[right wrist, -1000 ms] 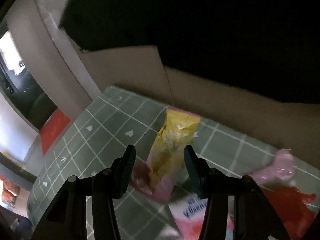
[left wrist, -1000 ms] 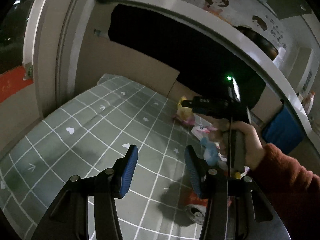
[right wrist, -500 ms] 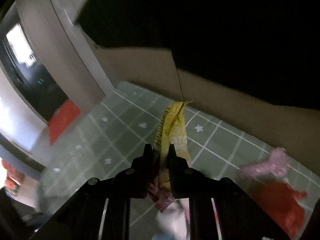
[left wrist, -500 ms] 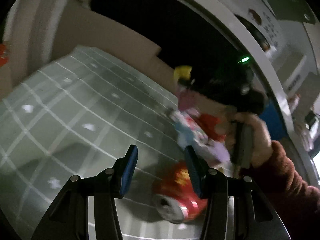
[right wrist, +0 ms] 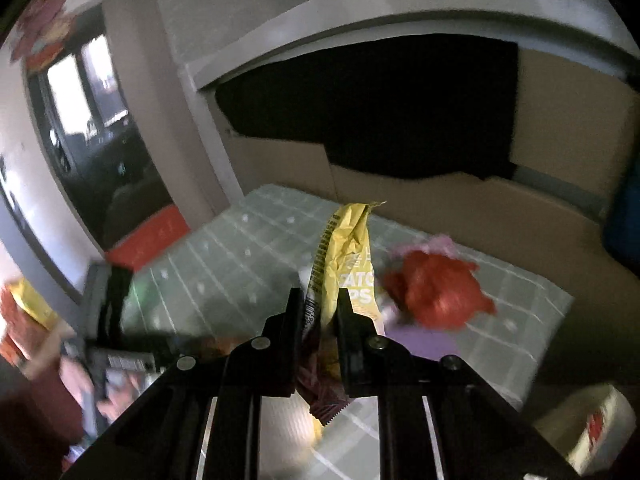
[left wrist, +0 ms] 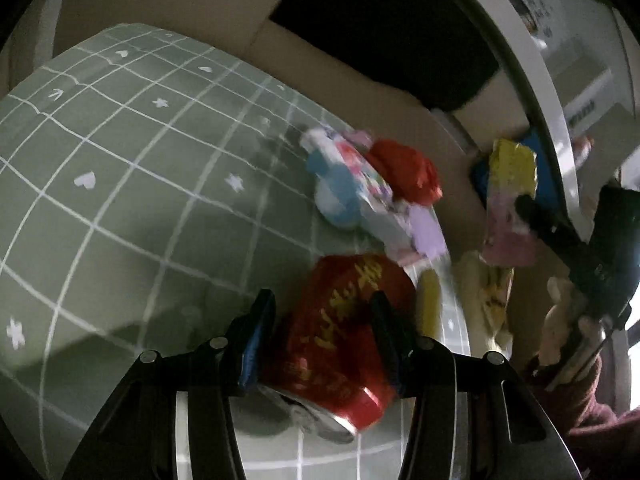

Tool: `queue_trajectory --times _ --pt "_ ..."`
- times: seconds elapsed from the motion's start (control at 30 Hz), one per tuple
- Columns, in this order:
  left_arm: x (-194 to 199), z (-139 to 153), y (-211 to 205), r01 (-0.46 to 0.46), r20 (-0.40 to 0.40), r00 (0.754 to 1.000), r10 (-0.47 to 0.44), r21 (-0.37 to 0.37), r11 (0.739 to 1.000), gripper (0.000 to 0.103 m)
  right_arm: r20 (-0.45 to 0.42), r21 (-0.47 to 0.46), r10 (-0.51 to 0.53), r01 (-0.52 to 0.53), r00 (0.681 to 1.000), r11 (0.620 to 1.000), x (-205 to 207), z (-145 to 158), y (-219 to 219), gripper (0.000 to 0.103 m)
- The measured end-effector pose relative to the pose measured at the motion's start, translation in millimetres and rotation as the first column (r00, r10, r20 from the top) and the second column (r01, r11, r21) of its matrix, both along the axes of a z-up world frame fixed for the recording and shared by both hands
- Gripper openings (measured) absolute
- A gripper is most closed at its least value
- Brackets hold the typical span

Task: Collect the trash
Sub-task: 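Grasp and lift the yellow chips packet with the right tool while the left tool holds the can, then carry both items over the bin and open the left tool to drop the red can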

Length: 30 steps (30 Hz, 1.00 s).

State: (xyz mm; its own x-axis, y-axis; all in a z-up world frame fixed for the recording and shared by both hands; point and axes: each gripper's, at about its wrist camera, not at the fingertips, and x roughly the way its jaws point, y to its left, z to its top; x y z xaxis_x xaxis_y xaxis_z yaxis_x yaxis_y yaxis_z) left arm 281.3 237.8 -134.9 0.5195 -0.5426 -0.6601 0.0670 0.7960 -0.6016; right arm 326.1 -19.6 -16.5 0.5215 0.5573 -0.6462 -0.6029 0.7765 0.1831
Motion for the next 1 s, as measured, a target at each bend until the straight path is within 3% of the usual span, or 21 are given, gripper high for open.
queue_trajectory --times 0.23,0.37,0.57,0.83,1.0 --pt "-25 9 -30 0.056 0.002 0.998 -0.056 0.077 0.995 0.050 -0.005 0.008 -0.002 0.002 1.000 1.000 -44 -29 -32 0.014" --pt "-20 5 -36 0.001 -0.035 0.999 0.001 0.047 0.999 0.052 -0.018 0.010 -0.012 0.013 1.000 1.000 -61 -46 -42 0.015" --pt "-20 -6 -51 -0.010 -0.092 0.996 0.009 -0.011 1.000 0.055 -0.050 0.024 -0.020 0.021 0.999 0.999 -84 -64 -56 0.015" --pt "-73 24 -76 -0.106 0.077 0.992 0.096 0.146 0.984 0.049 -0.017 0.021 -0.002 0.002 1.000 1.000 -105 -68 -61 0.015" --pt "-106 56 -84 -0.235 0.241 0.955 0.174 0.255 0.938 0.048 0.026 0.049 0.002 -0.004 1.000 0.999 -112 -55 -63 0.015"
